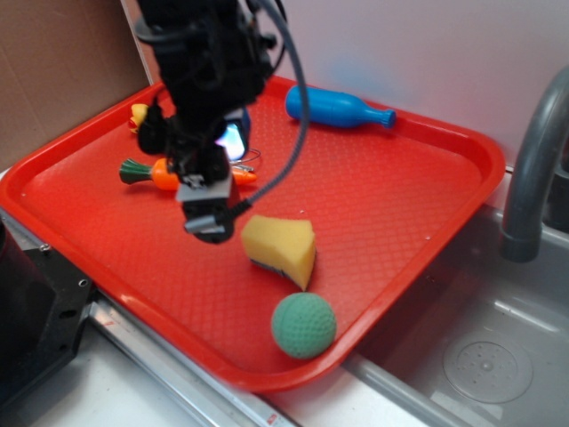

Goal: Grab the green sponge.

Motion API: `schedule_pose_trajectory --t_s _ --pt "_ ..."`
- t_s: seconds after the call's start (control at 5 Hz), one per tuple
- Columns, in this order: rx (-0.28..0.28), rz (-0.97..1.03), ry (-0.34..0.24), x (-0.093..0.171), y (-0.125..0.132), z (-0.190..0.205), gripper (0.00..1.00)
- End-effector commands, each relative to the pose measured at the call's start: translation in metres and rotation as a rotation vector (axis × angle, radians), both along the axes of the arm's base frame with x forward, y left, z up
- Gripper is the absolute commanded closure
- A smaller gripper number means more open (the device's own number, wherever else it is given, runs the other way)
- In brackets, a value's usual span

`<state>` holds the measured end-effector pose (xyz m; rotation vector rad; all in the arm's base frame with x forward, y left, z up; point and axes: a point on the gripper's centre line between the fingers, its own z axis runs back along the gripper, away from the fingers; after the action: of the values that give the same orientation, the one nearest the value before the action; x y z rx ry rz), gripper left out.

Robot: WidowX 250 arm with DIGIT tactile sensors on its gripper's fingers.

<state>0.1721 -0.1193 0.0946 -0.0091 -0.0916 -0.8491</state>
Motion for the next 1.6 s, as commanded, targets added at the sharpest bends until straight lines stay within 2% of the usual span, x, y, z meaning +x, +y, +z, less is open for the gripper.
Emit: schedule_pose_trajectory --t_s 0.0,0.2,0.4,0.6,0.8,1.0,1.2,1.4 --pt "0.051 -0.114 0.04 0.025 -0.017 -0.048 0.0" --pt "0.057 -0.125 0.076 0.023 -0.015 -0.066 0.17" --pt "0.056 -0.107 0.059 0.021 -0.011 -0.06 1.0" --pt "0.041 -0.007 0.036 0.017 0.004 -0.035 1.0" --pt "0.075 0.243 0.042 0.003 0.041 0.012 1.0" --pt "0.103 0.492 0.082 -0.009 0.08 0.053 1.0" --pt "0.08 0.742 0.081 -0.034 0.122 0.102 1.0" --pt "0.025 0.991 0.062 -0.044 0.124 0.14 1.0"
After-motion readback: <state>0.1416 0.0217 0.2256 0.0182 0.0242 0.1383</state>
